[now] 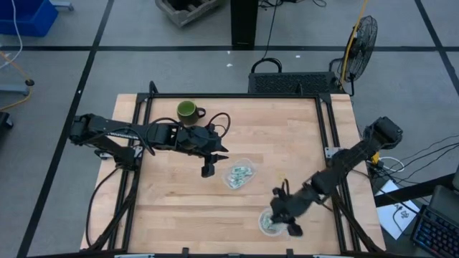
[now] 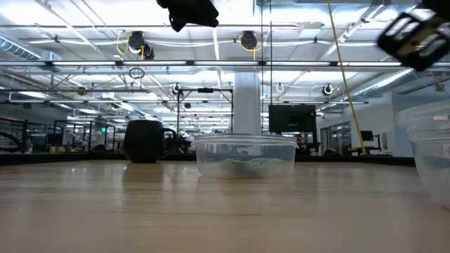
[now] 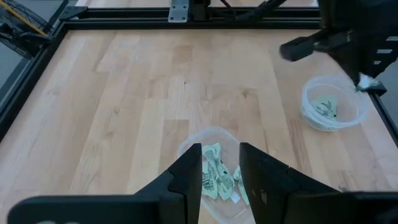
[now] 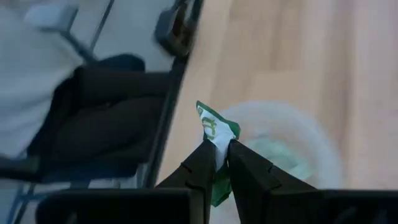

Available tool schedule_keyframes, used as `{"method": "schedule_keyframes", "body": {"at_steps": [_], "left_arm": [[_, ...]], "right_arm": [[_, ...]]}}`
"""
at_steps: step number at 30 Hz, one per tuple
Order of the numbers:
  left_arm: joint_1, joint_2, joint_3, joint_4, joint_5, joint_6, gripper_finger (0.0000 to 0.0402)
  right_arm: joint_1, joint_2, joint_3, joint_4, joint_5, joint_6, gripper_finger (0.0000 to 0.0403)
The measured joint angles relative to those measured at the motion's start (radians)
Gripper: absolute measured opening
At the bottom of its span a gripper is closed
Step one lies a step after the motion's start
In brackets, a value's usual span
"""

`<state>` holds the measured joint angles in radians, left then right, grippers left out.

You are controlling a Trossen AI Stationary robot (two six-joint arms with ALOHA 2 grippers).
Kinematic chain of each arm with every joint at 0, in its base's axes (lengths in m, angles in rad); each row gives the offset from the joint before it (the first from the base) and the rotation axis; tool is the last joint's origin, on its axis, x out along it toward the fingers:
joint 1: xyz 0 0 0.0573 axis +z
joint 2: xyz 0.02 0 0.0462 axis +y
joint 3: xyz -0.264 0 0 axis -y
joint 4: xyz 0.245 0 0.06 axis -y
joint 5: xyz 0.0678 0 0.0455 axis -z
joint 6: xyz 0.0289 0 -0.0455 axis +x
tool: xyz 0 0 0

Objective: Pick and place Stevia / Truvia into bins
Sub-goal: Put the truvia packet into the bottom transparent container, then return to Home Position

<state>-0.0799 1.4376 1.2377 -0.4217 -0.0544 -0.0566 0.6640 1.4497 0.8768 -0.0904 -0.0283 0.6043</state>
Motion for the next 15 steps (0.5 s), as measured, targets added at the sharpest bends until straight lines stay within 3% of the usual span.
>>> {"method": "schedule_keyframes", "body": {"at_steps": [4, 8, 15], "left_arm": [[0.000, 0.000, 0.000, 0.002, 0.000, 0.000, 0.0111], [0.000, 0.000, 0.000, 0.016, 0.000, 0.000, 0.0111], [0.000, 0.000, 0.000, 0.013, 0.001, -0.051, 0.0111]], "right_arm": [[0.079, 0.019, 0.000, -0.036, 0.092, -0.017, 0.0053], [0.088, 0.021, 0.000, -0.119, 0.194, -0.012, 0.0077], [0.083, 0.021, 0.000, -0.168, 0.187, -0.011, 0.0137]]}}
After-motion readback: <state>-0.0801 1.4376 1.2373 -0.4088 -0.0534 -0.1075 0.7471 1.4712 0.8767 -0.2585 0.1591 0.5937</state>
